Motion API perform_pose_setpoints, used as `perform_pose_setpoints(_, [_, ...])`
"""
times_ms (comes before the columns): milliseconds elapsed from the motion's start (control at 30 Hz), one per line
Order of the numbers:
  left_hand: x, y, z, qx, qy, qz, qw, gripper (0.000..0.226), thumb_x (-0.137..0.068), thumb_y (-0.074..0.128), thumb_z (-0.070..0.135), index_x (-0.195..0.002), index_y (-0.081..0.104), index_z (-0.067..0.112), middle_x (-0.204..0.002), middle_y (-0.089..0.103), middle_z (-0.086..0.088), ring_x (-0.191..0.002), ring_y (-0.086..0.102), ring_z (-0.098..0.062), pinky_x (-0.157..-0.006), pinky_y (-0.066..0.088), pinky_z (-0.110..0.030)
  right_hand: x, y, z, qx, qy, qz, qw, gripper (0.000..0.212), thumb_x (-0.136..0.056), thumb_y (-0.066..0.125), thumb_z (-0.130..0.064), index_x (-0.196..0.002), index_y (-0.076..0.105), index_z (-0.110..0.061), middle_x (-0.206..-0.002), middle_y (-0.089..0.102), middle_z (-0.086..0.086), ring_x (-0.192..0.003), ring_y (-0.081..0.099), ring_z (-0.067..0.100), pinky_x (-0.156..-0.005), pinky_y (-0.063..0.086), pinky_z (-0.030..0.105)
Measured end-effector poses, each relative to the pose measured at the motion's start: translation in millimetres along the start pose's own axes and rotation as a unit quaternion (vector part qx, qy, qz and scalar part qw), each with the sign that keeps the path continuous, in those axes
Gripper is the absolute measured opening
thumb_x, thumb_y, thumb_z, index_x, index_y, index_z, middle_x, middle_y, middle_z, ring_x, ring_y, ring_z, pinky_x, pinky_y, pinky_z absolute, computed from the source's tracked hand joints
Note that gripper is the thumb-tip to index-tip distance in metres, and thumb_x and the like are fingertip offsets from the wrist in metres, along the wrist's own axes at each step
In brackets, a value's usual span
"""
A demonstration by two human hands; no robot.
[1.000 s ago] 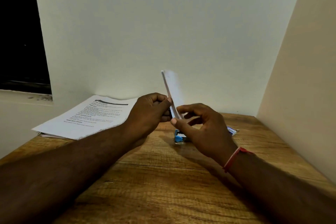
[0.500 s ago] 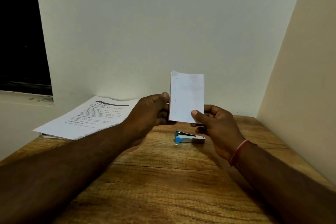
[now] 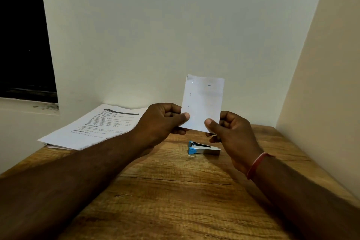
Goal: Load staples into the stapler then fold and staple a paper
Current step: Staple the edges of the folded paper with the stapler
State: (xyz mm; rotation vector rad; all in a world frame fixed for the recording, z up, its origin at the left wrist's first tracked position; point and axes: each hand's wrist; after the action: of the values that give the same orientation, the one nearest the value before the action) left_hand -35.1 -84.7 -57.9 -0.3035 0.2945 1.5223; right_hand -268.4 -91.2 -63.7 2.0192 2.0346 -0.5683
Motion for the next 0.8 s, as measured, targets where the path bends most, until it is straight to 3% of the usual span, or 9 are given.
perform_pose_setpoints(100, [-2,0,-2,-0.011,0.006,0.016,1.0,0.015,-0.101,0.085,0.021,-0.096,0.078,0.008,-0.059,0.06,0.008,-0.064,0.066,-0.005,-0.085,0.072,-0.051,0,1,-1,0.007,-0.009,-0.005,1.0,0.016,-0.101,0.081,-0.019,-0.113,0.078,-0.028,-0.094,0.086,-0.008,-0.077,0.081,0.013,-0.063,0.063,0.023])
perform_pose_setpoints(200, [-1,-1,-2,-0.045,0.031,0.027,0.998,0.024,-0.102,0.083,0.029,-0.085,0.076,0.015,-0.056,0.05,0.011,-0.059,0.053,-0.007,-0.079,0.07,-0.04,2,2,-2,0.009,-0.02,-0.017,1.0,0.016,-0.1,0.082,-0.017,-0.111,0.079,-0.028,-0.091,0.085,-0.005,-0.073,0.079,0.013,-0.063,0.064,0.024])
perform_pose_setpoints(267, [-1,-3,-1,-0.054,0.051,0.033,0.997,0.025,-0.102,0.083,0.03,-0.084,0.076,0.013,-0.058,0.055,0.007,-0.061,0.055,-0.011,-0.071,0.061,-0.033,3,3,-1,0.01,-0.022,-0.027,0.999,0.014,-0.1,0.082,-0.017,-0.11,0.079,-0.026,-0.088,0.084,-0.001,-0.072,0.078,0.013,-0.064,0.064,0.025])
perform_pose_setpoints(367, [0,-4,4,-0.026,0.052,0.034,0.998,0.028,-0.104,0.08,0.029,-0.09,0.077,0.005,-0.08,0.076,-0.016,-0.077,0.075,-0.022,-0.082,0.065,-0.04,5,4,-1,0.004,-0.018,-0.038,0.999,0.015,-0.1,0.082,-0.016,-0.112,0.08,-0.025,-0.088,0.083,0.002,-0.07,0.077,0.014,-0.064,0.064,0.025])
perform_pose_setpoints(433, [1,-4,7,-0.027,0.051,0.036,0.998,0.033,-0.106,0.077,0.035,-0.085,0.077,0.009,-0.092,0.083,-0.018,-0.087,0.083,-0.029,-0.086,0.068,-0.045,6,5,-2,0.003,-0.016,-0.043,0.999,0.014,-0.1,0.082,-0.016,-0.11,0.08,-0.026,-0.087,0.083,0.003,-0.069,0.077,0.016,-0.064,0.064,0.024])
perform_pose_setpoints(500, [0,-5,8,-0.044,0.057,0.043,0.996,0.04,-0.107,0.076,0.039,-0.084,0.074,0.007,-0.09,0.081,-0.017,-0.088,0.082,-0.035,-0.086,0.068,-0.049,6,4,-3,0.004,-0.012,-0.053,0.999,0.015,-0.1,0.083,-0.018,-0.11,0.081,-0.028,-0.089,0.083,0.003,-0.071,0.079,0.017,-0.065,0.064,0.024])
perform_pose_setpoints(600, [-1,-7,8,-0.035,0.068,0.06,0.995,0.028,-0.106,0.078,0.033,-0.092,0.076,0.01,-0.091,0.083,-0.012,-0.087,0.081,-0.034,-0.083,0.066,-0.047,9,5,-3,0.009,-0.007,-0.078,0.997,0.016,-0.099,0.084,-0.02,-0.109,0.082,-0.032,-0.094,0.085,0.004,-0.073,0.079,0.019,-0.068,0.065,0.027])
perform_pose_setpoints(700, [-2,-10,10,-0.013,0.087,0.077,0.993,0.012,-0.106,0.078,0.029,-0.098,0.081,0.02,-0.094,0.085,-0.004,-0.083,0.082,-0.017,-0.072,0.064,-0.029,12,6,-4,0.019,-0.004,-0.097,0.995,0.019,-0.099,0.084,-0.021,-0.104,0.083,-0.039,-0.098,0.086,0.001,-0.077,0.081,0.015,-0.068,0.065,0.025])
perform_pose_setpoints(800, [-4,-12,13,-0.009,0.095,0.097,0.991,0.018,-0.106,0.079,0.033,-0.098,0.08,0.016,-0.096,0.086,-0.006,-0.086,0.082,-0.017,-0.078,0.068,-0.04,14,7,-5,0.03,-0.001,-0.11,0.993,0.022,-0.099,0.084,-0.021,-0.103,0.083,-0.042,-0.101,0.086,0.001,-0.08,0.082,0.012,-0.069,0.065,0.023])
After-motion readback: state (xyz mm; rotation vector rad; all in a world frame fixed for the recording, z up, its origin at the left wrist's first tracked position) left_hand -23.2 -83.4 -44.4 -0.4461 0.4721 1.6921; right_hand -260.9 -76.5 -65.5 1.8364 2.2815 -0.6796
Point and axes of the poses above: each hand's wrist, its own x-axis away from the middle knuckle, its own y-axis out of the palm, z = x × y
